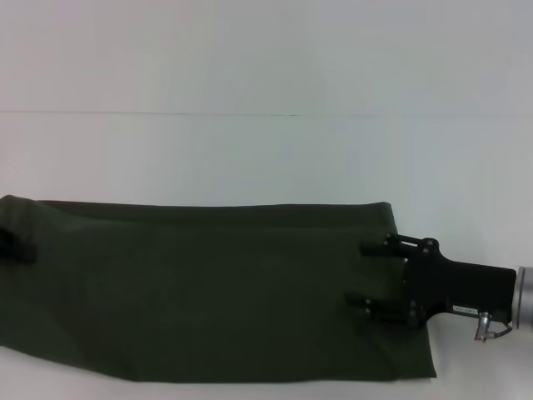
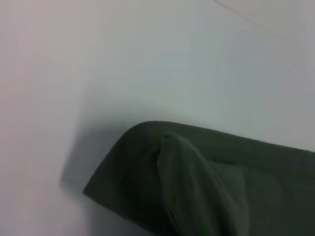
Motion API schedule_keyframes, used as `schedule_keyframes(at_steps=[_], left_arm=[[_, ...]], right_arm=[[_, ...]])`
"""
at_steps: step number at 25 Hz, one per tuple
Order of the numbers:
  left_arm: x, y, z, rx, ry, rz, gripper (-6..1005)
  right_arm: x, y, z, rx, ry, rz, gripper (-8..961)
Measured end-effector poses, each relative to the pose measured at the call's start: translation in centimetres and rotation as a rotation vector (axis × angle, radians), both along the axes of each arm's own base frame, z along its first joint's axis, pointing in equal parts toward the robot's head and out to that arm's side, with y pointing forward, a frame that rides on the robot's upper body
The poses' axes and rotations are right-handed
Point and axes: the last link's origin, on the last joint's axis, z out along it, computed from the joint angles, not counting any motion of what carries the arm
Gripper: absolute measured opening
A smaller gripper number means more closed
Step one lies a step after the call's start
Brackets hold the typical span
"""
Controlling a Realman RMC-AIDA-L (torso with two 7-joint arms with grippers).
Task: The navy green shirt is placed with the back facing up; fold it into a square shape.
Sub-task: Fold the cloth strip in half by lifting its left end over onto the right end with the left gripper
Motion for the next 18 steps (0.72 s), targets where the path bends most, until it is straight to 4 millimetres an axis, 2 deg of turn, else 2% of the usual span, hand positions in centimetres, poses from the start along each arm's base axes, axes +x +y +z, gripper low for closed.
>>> schedule_keyframes(at_steps=[4, 11, 18], left_arm=[[1.5, 0.1, 0.0, -0.008, -0.093, 0.062, 98], [5.9, 0.5, -0.8, -0.053, -0.342, 0.008, 99], [9.8, 0.9, -4.2, -0.107, -0.545, -0.062, 94]], right_arm=[[0.5, -0.2, 0.4, 0.026, 0.016, -0.030, 798], [1.9, -0.7, 1.4, 0.074, 0.033, -0.085, 797], [2.4, -1.3, 1.9, 0.096, 0.069, -0.112, 798]])
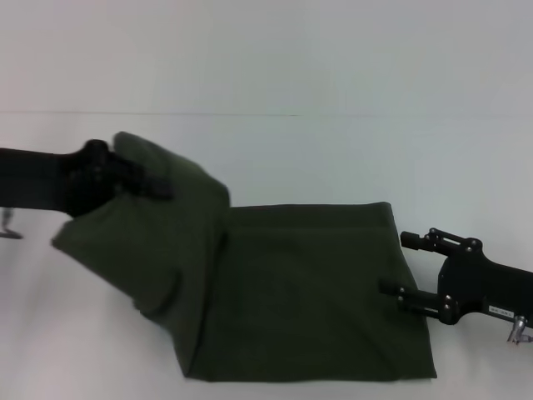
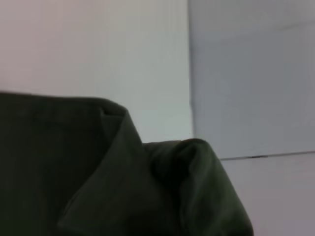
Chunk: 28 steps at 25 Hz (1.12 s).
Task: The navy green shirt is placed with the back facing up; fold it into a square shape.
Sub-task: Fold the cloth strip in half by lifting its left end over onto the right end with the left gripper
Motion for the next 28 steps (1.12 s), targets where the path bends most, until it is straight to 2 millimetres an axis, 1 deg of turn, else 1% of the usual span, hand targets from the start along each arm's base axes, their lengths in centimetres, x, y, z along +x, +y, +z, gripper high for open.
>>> schedule_keyframes(at_steps=[2, 6, 10, 13, 16, 20, 24, 28], left_arm=[[0.8, 0.2, -1.8, -0.017, -0.054, 0.002, 92], [1.5, 0.4, -5.7, -0.034, -0.152, 0.031, 100], [1.8, 0.4, -9.2, -0.012, -0.215, 0.055, 108], [1.6, 0.2, -11.2, 0.010, -0.221, 0.068, 114], [1.6, 0.1, -12.2, 0.043, -0.215, 0.050, 120], [1.7, 0.1, -13.0, 0.072, -0.203, 0.022, 127], [2.3, -0.3, -14.1, 0.095, -0.217, -0.023, 135], [3.4, -0.7, -15.2, 0.120, -0.271, -0.081, 143]], right_arm=[[0.1, -0.1, 0.2, 0.007, 0.011, -0.005, 798], [0.3, -0.4, 0.3, 0.015, 0.020, -0.014, 798], [0.4, -0.5, 0.4, 0.018, 0.024, -0.021, 797], [0.5, -0.5, 0.5, 0.023, 0.026, -0.024, 797], [0.6, -0.5, 0.6, 0.030, 0.030, -0.031, 797], [0.9, -0.6, 0.9, 0.045, 0.038, -0.045, 797], [1.5, -0.9, 1.5, 0.077, 0.052, -0.069, 798], [2.1, -1.2, 2.1, 0.112, 0.068, -0.102, 797]])
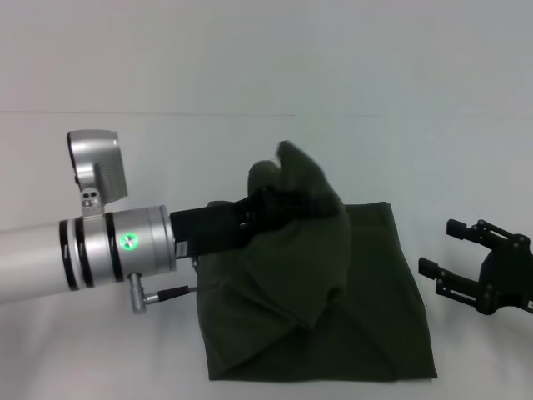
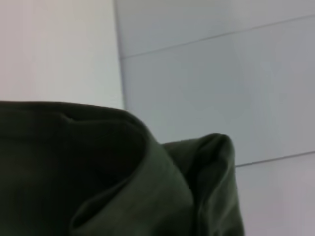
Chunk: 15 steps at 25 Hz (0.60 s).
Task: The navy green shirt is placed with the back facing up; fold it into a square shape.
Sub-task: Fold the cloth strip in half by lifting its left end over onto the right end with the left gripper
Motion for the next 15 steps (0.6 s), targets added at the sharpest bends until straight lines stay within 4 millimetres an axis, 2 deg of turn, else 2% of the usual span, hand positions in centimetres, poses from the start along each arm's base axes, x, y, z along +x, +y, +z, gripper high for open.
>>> schedule_keyframes(at_steps=[4, 14, 15], left_arm=[[0.3, 0.2, -0.5, 0.007, 0.012, -0.009, 151], [0.5, 0.0, -0.4, 0.021, -0.007, -0.029, 607], [0.5, 0.0, -0.4, 0.021, -0.007, -0.029, 683]], right_arm=[[0.3, -0.2, 0.4, 0.021, 0.014, -0.016, 797], [1.2, -0.8, 1.5, 0.082, 0.059, -0.066, 797], [1.3, -0.9, 1.8, 0.089, 0.074, -0.079, 797]])
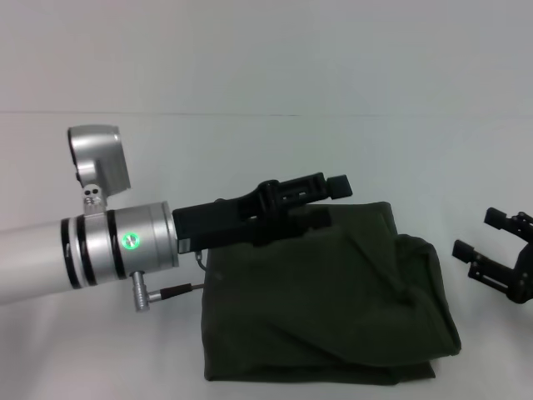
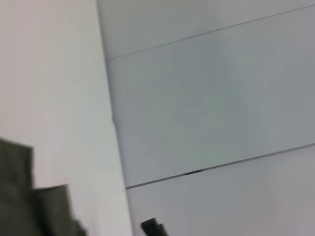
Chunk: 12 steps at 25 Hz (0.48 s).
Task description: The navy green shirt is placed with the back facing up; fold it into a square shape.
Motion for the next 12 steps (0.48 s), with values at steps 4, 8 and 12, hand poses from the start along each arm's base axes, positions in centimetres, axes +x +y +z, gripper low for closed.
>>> schedule_keyframes(at_steps=[4, 8, 12], left_arm=[[-0.5, -0.1, 2.0, 0.134, 0.009, -0.141, 857], [-1.8, -0.6, 4.0, 0.265, 0.077, -0.291, 902], [-3.4, -2.1, 5.5, 0.399, 0.135, -0.449, 947]], right_arm=[[-0.1, -0.2, 0.9, -0.037, 0.131, -0.066, 798], [-1.5, 0.0, 1.3, -0.175, 0.236, -0.083, 797], [-3.6, 0.4, 1.0, -0.319, 0.234, -0.029, 794]])
